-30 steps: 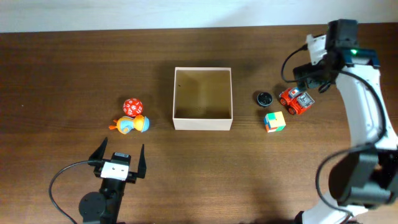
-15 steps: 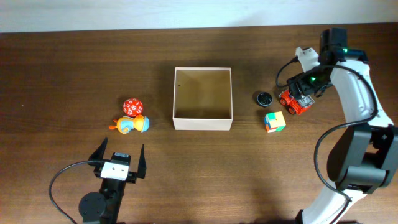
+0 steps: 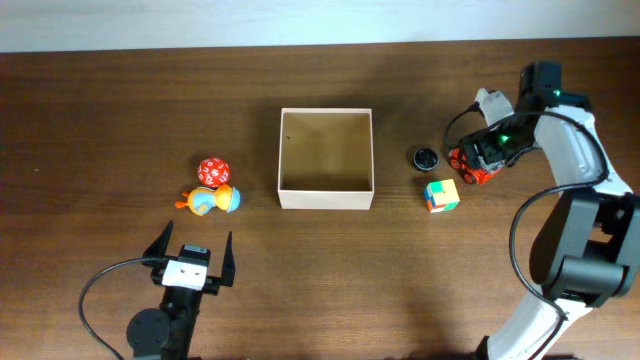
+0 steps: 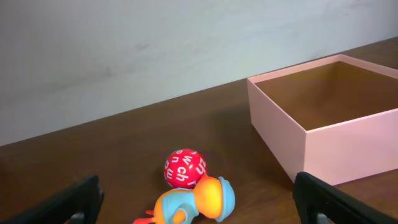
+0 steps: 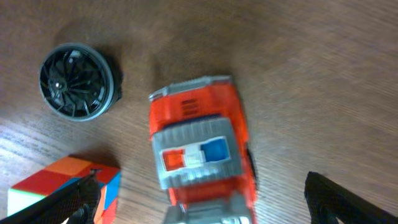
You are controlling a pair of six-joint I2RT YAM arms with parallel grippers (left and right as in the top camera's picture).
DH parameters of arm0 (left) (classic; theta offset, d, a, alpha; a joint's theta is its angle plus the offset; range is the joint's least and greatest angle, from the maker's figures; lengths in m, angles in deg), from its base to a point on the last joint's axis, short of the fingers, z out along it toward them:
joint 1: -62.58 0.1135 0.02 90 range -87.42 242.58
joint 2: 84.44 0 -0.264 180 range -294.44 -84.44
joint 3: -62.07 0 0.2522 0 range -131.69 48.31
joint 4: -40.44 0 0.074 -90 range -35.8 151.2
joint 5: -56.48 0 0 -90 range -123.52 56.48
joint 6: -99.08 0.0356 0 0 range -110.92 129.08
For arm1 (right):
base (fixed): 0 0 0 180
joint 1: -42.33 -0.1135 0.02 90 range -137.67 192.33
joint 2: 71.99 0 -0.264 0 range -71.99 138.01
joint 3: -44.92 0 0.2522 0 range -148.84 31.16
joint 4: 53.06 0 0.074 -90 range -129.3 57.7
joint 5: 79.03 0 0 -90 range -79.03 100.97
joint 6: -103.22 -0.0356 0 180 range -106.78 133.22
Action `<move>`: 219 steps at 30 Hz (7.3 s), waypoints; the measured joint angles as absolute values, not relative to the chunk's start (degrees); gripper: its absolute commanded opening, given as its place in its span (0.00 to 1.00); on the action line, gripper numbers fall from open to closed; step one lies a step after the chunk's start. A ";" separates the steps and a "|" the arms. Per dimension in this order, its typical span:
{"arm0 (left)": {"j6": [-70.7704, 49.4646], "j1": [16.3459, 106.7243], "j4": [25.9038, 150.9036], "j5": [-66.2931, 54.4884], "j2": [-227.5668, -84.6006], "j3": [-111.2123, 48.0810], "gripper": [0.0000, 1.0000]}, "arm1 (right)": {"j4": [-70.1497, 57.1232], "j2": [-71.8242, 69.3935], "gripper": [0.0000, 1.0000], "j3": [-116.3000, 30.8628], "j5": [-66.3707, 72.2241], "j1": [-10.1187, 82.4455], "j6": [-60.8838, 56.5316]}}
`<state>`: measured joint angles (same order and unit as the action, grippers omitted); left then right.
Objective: Pack container
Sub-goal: 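Lower the right gripper and close it on the red fire truck, then lift the fire truck and carry it left over the box, then lower the fire truck into the box with the right gripper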
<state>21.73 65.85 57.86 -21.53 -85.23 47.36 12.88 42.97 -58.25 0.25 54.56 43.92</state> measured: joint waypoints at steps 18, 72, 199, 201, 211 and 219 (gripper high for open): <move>21.73 65.85 57.86 -21.53 -85.23 47.36 0.99 | 6.24 43.47 0.75 -53.46 0.36 54.56 40.84; 21.73 65.85 57.86 -21.53 -85.23 47.36 0.99 | -2.13 43.49 0.83 -50.69 4.21 52.72 10.85; 21.73 65.85 57.86 -21.55 -85.23 47.36 0.99 | 0.86 57.68 0.43 -81.13 19.96 7.08 -19.31; 21.73 65.85 57.86 -21.53 -85.23 47.36 0.99 | 0.86 57.68 0.43 -81.13 19.90 7.08 -19.55; 21.73 65.85 57.86 -21.53 -85.23 47.36 0.99 | 0.49 57.68 0.70 -81.13 19.07 7.08 -19.99; 21.73 65.85 57.86 -21.53 -85.23 47.36 0.99 | 0.75 57.68 0.70 -81.13 18.59 7.08 -18.48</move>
<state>21.73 65.85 57.86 -21.53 -85.23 47.36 0.75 57.68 -81.13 18.59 7.08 -18.48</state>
